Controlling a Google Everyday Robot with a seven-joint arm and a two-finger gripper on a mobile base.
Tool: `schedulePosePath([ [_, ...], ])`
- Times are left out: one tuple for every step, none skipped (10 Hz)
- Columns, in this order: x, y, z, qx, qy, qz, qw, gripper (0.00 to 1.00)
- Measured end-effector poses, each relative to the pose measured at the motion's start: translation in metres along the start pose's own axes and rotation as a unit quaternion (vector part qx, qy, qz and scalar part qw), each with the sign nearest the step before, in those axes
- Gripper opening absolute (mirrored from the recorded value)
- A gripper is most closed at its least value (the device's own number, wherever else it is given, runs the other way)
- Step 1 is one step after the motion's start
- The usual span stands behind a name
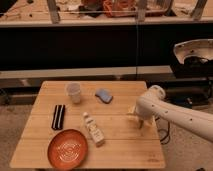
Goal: Drag the pepper across the table
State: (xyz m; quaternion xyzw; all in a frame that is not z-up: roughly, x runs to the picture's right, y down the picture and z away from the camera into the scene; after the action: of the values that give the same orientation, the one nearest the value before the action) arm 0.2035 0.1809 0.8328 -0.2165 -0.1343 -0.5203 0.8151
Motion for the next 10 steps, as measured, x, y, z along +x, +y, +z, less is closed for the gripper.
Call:
schedulePosePath([
  [0.001, 0.001, 0.002, 0.001, 0.000, -0.003, 1.0000, 0.80],
  [0.001, 0.002, 0.005, 0.002, -0.002, -0.006, 1.0000, 0.80],
  [0.001, 0.002, 0.007, 0.002, -0.003, -0.009, 0.9999, 0.80],
  [0.001, 0.002, 0.008, 0.003, -0.004, -0.012, 0.9999, 0.80],
  [0.002, 0.001, 0.010, 0.004, -0.005, -0.016, 0.9999, 0.80],
  [0.002, 0.001, 0.012, 0.005, -0.006, -0.020, 0.9998, 0.80],
  [0.001, 0.001, 0.014, 0.005, -0.007, -0.022, 0.9997, 0.80],
  [0.001, 0.002, 0.016, 0.006, -0.008, -0.025, 0.9996, 0.80],
  [0.002, 0.002, 0.017, 0.006, -0.008, -0.027, 0.9996, 0.80],
  [0.002, 0.002, 0.019, 0.007, -0.009, -0.029, 0.9995, 0.80],
])
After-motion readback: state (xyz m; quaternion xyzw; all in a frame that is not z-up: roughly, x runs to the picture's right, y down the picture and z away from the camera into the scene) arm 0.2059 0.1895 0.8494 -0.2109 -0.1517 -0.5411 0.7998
